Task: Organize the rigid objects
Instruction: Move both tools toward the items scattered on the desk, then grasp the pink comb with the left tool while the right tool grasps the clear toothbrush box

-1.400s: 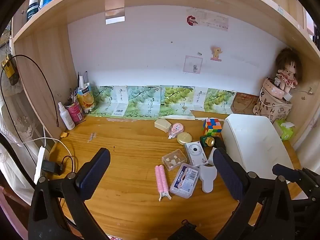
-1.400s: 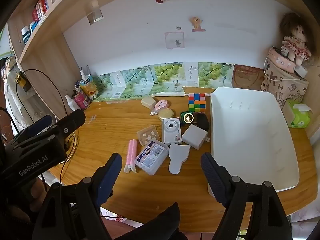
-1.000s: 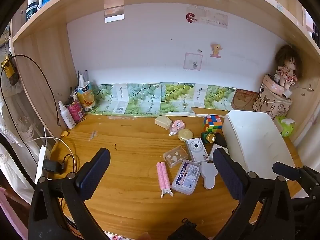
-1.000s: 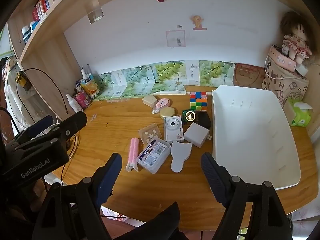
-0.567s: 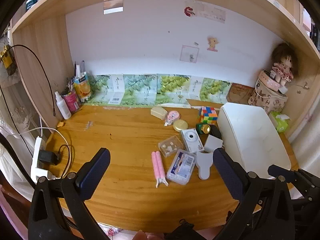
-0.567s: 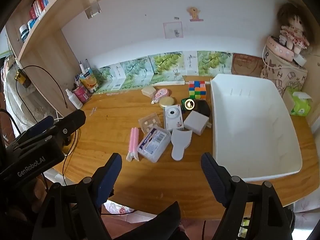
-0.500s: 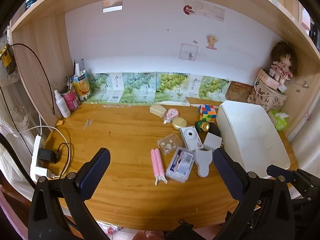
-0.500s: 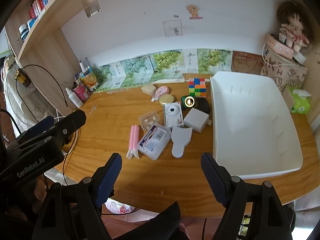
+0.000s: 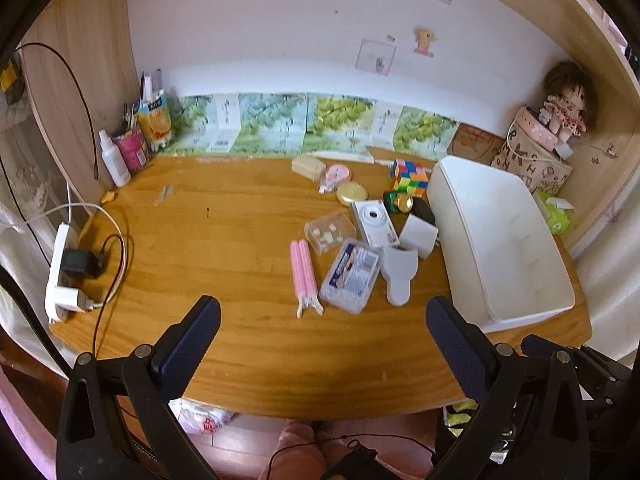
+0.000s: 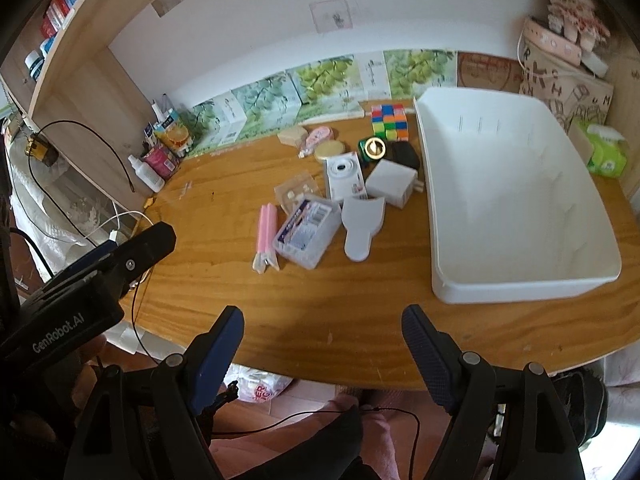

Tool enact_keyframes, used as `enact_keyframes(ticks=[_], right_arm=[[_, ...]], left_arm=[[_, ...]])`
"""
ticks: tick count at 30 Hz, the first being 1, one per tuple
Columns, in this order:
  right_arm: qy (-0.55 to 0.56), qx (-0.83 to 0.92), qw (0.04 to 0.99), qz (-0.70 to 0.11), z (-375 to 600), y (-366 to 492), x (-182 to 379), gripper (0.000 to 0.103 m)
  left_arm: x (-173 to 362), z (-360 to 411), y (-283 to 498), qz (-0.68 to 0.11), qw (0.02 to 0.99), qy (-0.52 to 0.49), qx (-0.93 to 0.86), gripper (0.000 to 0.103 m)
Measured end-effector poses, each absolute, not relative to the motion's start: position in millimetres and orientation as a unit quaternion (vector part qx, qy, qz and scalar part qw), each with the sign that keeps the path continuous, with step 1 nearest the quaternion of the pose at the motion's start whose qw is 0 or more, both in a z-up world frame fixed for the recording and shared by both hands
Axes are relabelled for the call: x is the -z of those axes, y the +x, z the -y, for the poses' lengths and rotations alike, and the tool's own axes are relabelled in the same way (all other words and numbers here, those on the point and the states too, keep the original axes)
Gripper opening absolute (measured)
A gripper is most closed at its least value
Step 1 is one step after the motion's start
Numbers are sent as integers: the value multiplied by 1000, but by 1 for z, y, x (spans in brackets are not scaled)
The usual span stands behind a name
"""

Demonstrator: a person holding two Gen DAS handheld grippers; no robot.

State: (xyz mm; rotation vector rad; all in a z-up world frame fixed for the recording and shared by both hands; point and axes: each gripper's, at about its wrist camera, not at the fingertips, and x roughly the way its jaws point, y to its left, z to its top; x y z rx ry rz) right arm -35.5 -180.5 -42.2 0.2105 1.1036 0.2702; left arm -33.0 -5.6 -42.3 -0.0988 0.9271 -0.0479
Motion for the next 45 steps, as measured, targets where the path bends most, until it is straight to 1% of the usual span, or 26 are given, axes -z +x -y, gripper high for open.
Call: enact_keyframes(ticks=[5,7,15,27,35,41,45], right_arm=[[120,-143,829,-527,187,-34,45,82],[128,-151,826,-528,190,-33,46,82],[161,-174,813,-532,198,-19,50,82],[238,-188,764,-570,206,21,72,82],[275,-168,749,-579,201,50,81,82],[285,-155,733,-598,190,70,92,82],[289,-146,715,-620,181,83,105,82]], left_arm=[[43,6,-35,-451,891,-50,12,101],[44,7,-34,-453,890,-51,10,97],[50,0,-27,-468,880,-83,-10,97],[58,-20,-7,-475,870,-128,-23,97],[77,-27,34,-520,847,-112,-8,97],[86,-42,62,-537,834,-123,-6,97],[103,-43,79,-571,814,-106,-7,91]])
